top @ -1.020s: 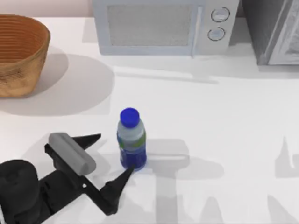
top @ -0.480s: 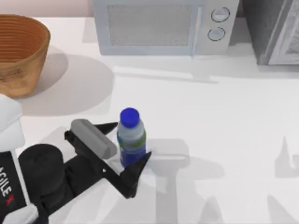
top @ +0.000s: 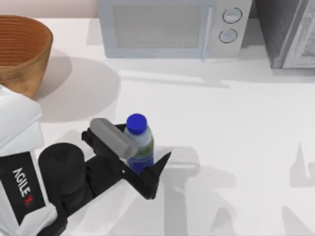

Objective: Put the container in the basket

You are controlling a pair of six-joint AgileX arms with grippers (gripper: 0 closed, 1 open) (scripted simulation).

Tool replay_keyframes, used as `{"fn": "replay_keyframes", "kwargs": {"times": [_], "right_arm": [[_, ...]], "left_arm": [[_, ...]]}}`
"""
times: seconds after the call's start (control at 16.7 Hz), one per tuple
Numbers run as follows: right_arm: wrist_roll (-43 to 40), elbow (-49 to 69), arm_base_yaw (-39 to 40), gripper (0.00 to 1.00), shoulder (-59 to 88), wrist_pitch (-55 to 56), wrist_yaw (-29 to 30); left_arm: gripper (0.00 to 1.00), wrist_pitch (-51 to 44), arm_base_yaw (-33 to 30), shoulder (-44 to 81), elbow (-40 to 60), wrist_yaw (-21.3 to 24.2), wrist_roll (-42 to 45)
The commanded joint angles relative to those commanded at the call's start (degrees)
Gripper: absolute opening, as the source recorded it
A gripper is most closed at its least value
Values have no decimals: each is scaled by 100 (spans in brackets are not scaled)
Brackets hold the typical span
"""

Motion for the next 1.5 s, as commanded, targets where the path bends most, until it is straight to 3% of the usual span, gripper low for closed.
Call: {"fn": "replay_keyframes", "kwargs": {"times": [0.78,1.5], "right_arm": [[0,0,0,100,0,0,0],[0,0,0,100,0,0,0]], "left_arm": [[2,0,0,0,0,0,0],[0,-161,125,-192,191,78,45]]}}
